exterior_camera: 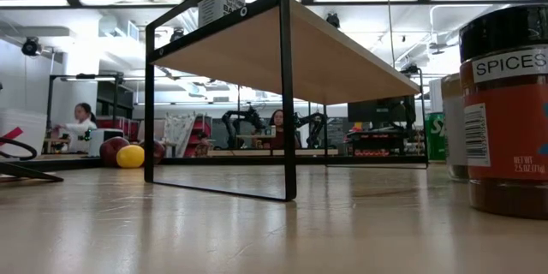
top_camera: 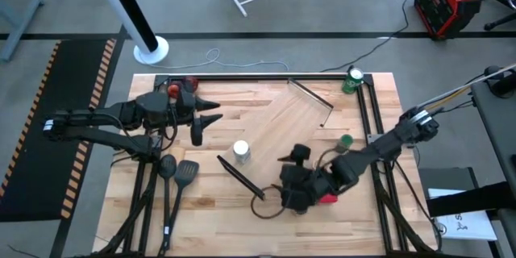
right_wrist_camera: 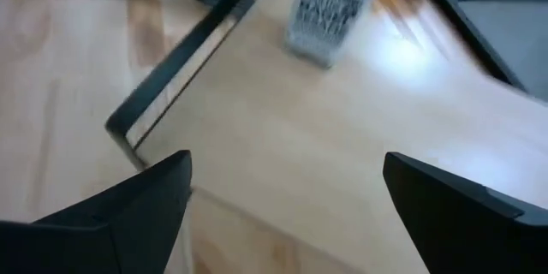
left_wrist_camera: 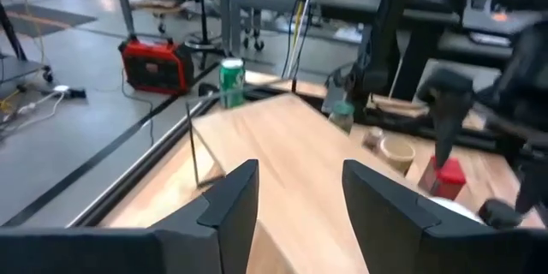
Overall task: Shelf spices
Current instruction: Remove the white seasoning bottle from the shelf
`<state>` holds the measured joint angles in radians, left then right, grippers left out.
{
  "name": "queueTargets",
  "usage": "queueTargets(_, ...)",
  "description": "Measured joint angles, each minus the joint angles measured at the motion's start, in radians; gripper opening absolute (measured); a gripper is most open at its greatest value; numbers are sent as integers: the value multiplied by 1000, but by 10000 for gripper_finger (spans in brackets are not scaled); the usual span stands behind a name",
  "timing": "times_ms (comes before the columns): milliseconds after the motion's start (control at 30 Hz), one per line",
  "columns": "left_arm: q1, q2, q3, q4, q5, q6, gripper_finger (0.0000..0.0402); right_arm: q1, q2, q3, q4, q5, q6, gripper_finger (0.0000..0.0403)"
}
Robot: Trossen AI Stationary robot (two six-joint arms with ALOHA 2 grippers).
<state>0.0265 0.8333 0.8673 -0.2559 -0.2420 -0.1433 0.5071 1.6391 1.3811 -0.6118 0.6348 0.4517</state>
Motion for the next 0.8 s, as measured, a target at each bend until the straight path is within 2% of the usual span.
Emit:
queueTargets(167,0,8,0,-40,1,2,155,-96,-23,0,136,-105,-123,364)
queueTargets(400,0,52,0,-49,65,26,161,-219,-15,-4,293,-183,-237,364)
queueTargets(567,0,77,0,-46,70,32,165,-277,2,-5,393,-340,-250,364)
queueTargets(800,0,84,0,-45,70,30,156,-305,37,-3,430,-354,-268,364)
